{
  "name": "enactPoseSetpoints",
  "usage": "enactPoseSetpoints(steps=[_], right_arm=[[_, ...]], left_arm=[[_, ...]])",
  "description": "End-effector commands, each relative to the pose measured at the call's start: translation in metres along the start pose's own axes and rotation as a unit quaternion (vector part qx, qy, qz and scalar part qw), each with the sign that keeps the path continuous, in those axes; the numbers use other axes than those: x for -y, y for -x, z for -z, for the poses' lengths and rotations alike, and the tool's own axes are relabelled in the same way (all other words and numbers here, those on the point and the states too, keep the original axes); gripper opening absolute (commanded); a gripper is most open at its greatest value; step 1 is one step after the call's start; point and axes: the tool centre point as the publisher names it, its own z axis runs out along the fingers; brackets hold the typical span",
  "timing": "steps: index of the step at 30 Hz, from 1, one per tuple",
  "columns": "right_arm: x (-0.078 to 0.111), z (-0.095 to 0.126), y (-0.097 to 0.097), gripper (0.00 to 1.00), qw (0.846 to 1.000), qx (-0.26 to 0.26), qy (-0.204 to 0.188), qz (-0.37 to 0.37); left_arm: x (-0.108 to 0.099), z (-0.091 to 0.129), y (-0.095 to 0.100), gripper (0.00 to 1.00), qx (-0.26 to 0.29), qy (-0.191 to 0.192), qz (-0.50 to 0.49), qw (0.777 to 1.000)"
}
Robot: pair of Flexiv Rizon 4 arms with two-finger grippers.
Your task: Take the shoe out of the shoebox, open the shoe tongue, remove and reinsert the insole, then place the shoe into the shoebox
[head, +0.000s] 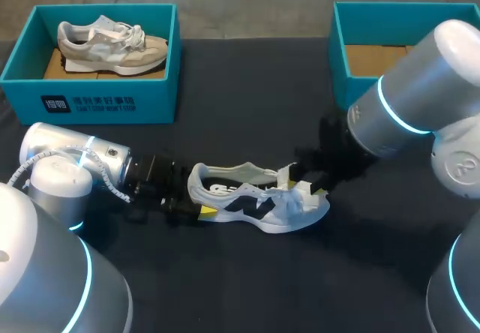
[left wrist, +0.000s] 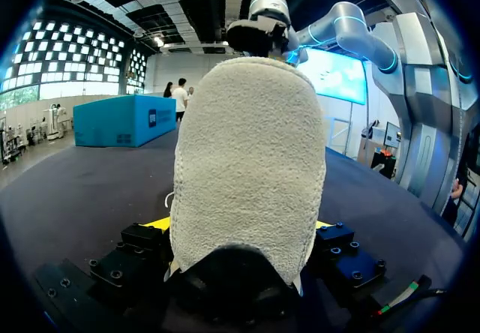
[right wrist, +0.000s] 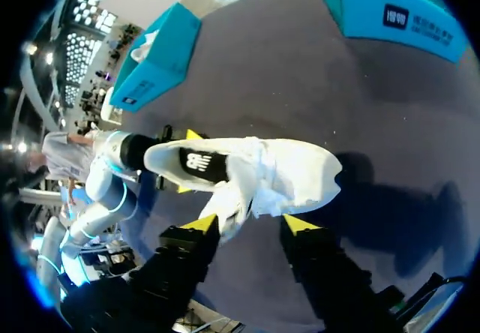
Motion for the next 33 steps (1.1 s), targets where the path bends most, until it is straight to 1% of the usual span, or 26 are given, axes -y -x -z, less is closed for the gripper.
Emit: enactPoseSetpoints(steps=[1,2,3,4,6,7,9,10,12,14,15,16,17,18,19,20,22,23,26,27,29,30,31,32,33], right_arm=[[0.006,0.032,-0.026,1.00,0.997,0.067,0.018,0.021],[0.006,0.037,-0.033,1.00,0.996,0.081,0.020,0.030],[0.006,0.038,-0.035,1.00,0.996,0.083,0.021,0.034],[0.005,0.047,-0.050,1.00,0.992,0.107,0.025,0.053],[0.004,0.050,-0.057,1.00,0.990,0.126,0.024,0.059],[0.002,0.057,-0.070,1.00,0.986,0.142,0.031,0.080],[0.000,0.060,-0.081,1.00,0.981,0.168,0.031,0.097],[-0.001,0.062,-0.088,1.00,0.978,0.171,0.032,0.114],[-0.003,0.064,-0.101,1.00,0.969,0.202,0.031,0.141],[-0.005,0.064,-0.109,1.00,0.963,0.214,0.031,0.161],[-0.005,0.063,-0.110,1.00,0.961,0.219,0.030,0.163],[-0.007,0.061,-0.115,0.42,0.955,0.235,0.020,0.178],[-0.009,0.060,-0.117,0.25,0.953,0.236,0.019,0.187],[-0.010,0.059,-0.118,0.03,0.950,0.243,0.015,0.197],[-0.012,0.058,-0.120,0.00,0.946,0.244,0.007,0.212],[-0.013,0.057,-0.121,0.00,0.943,0.245,0.002,0.227],[-0.013,0.056,-0.121,0.00,0.941,0.246,-0.001,0.232],[-0.016,0.052,-0.126,0.00,0.923,0.252,-0.031,0.288],[-0.018,0.051,-0.131,0.00,0.902,0.228,-0.058,0.362],[-0.018,0.052,-0.133,0.00,0.891,0.224,-0.065,0.389],[-0.018,0.055,-0.135,0.00,0.877,0.184,-0.062,0.441],[-0.017,0.056,-0.135,0.00,0.868,0.163,-0.069,0.464],[-0.017,0.056,-0.135,0.00,0.868,0.163,-0.069,0.464],[-0.012,0.058,-0.131,0.00,0.849,0.098,-0.091,0.511],[-0.012,0.058,-0.131,0.00,0.849,0.098,-0.091,0.511]], left_arm=[[-0.002,-0.001,0.001,0.00,0.001,0.000,0.000,1.000],[-0.002,-0.001,0.001,0.00,0.001,0.000,0.000,1.000],[-0.002,-0.001,0.001,0.00,0.001,0.000,0.000,1.000],[-0.002,-0.001,0.001,0.00,0.001,0.000,0.000,1.000],[-0.002,-0.001,0.001,0.00,0.001,0.000,0.000,1.000],[-0.002,-0.001,0.001,0.00,0.001,0.000,0.000,1.000],[-0.002,-0.001,0.001,0.00,0.001,0.000,0.000,1.000],[-0.002,-0.001,0.001,0.00,0.001,0.000,0.000,1.000],[-0.002,-0.001,0.001,0.00,0.001,0.000,0.000,1.000],[-0.002,-0.001,0.001,0.00,0.001,0.000,0.000,1.000],[-0.002,-0.001,0.001,0.00,0.001,0.000,0.000,1.000],[-0.002,-0.001,0.001,0.00,0.001,0.000,0.000,1.000],[-0.002,-0.001,0.001,0.00,0.001,0.000,0.000,1.000],[-0.002,-0.001,0.001,0.00,0.001,0.000,0.000,1.000],[-0.002,-0.001,0.001,0.00,0.001,0.000,0.000,1.000],[-0.002,-0.001,0.001,0.00,0.001,0.000,0.000,1.000],[-0.002,-0.001,0.001,0.00,0.001,0.000,0.000,1.000],[-0.002,-0.001,0.001,0.00,0.001,0.000,0.000,1.000],[-0.002,-0.001,0.001,0.00,0.001,0.000,0.000,1.000],[-0.002,-0.001,0.001,0.00,0.001,0.000,0.000,1.000],[-0.002,-0.001,0.001,0.00,0.001,0.000,0.000,1.000],[-0.002,-0.001,0.001,0.00,0.001,0.000,0.000,1.000],[-0.002,-0.001,0.001,0.00,0.001,0.000,0.000,1.000],[-0.002,-0.001,0.001,0.00,0.001,0.000,0.000,1.000],[-0.002,-0.001,0.001,0.00,0.001,0.000,0.000,1.000]])
